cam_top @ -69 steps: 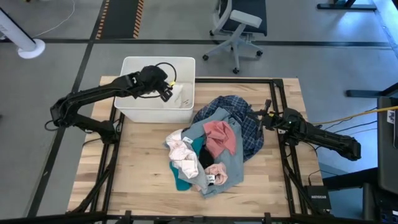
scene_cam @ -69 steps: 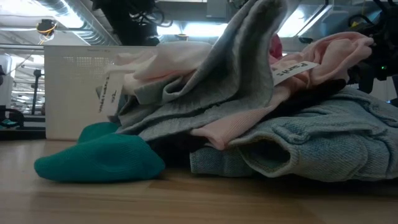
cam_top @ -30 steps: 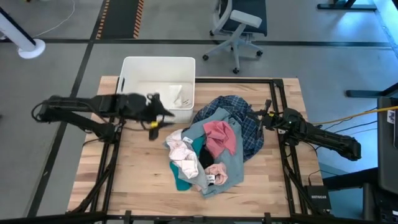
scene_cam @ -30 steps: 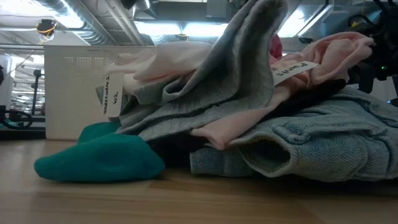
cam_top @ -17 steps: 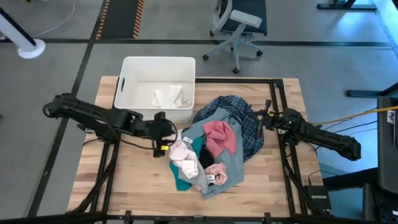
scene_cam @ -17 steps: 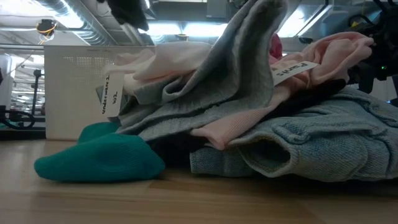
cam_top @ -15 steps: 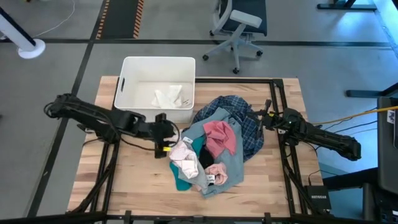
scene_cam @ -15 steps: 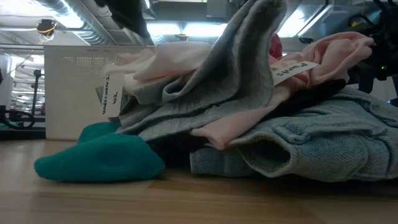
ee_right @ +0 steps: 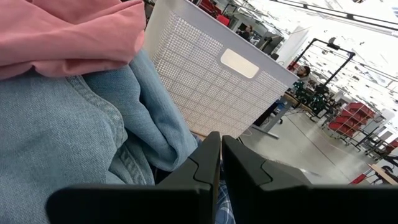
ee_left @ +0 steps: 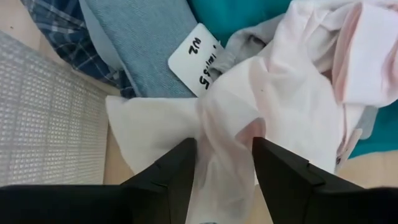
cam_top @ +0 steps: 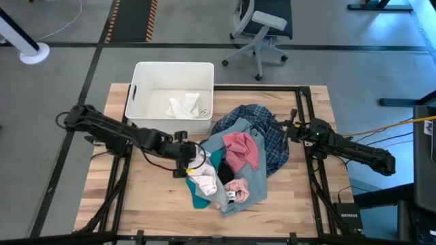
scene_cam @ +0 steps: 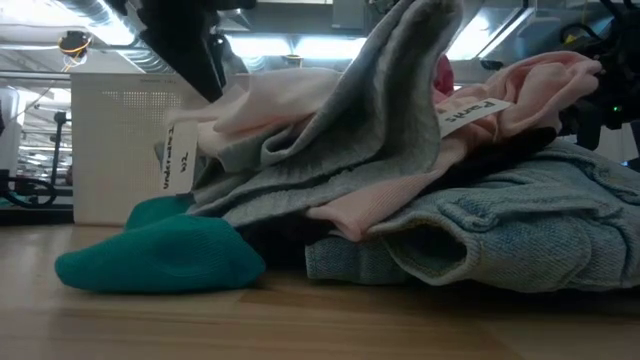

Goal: Sort clothes
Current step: Put the light pink underwear into the white laundry bin

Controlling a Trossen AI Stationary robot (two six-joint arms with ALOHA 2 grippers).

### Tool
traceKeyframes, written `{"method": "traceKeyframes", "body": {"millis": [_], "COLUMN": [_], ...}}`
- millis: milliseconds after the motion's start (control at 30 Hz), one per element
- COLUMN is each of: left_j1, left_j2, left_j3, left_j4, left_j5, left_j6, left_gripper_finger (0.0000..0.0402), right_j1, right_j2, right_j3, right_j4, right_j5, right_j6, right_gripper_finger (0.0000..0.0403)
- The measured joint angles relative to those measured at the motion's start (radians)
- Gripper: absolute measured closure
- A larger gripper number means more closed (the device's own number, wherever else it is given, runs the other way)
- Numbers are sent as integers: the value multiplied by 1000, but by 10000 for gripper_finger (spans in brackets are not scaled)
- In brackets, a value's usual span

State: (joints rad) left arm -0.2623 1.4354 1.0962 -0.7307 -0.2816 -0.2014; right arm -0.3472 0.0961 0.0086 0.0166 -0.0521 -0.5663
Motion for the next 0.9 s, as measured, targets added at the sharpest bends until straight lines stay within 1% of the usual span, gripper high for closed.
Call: {"method": "traceKeyframes", "body": {"millis": [67,167,333,433,667,833,900], "left_j1": [0,2,2,1,-8,13,16], "left_j2": [3,5,3,-21,-125,-193,-217], "left_j3": [-2,-4,-3,23,138,182,185], "left_j4": [3,17,11,0,1,70,113], "left_j5": [0,-1,-3,9,11,-7,-19], "left_j6": [5,9,26,33,107,162,211], "left_gripper_finger": [255,278,346,388,397,398,398], "right_j1": [0,0,0,0,0,0,0], "right_j2": [0,0,0,0,0,0,0], "right_j3": [0,0,0,0,0,0,0], "right_j4": [0,0,0,0,0,0,0], "right_j5": [0,0,0,0,0,0,0], "right_j6": [0,0,0,0,0,0,0], "right_gripper_finger": [368,368,368,368,368,368,368]}}
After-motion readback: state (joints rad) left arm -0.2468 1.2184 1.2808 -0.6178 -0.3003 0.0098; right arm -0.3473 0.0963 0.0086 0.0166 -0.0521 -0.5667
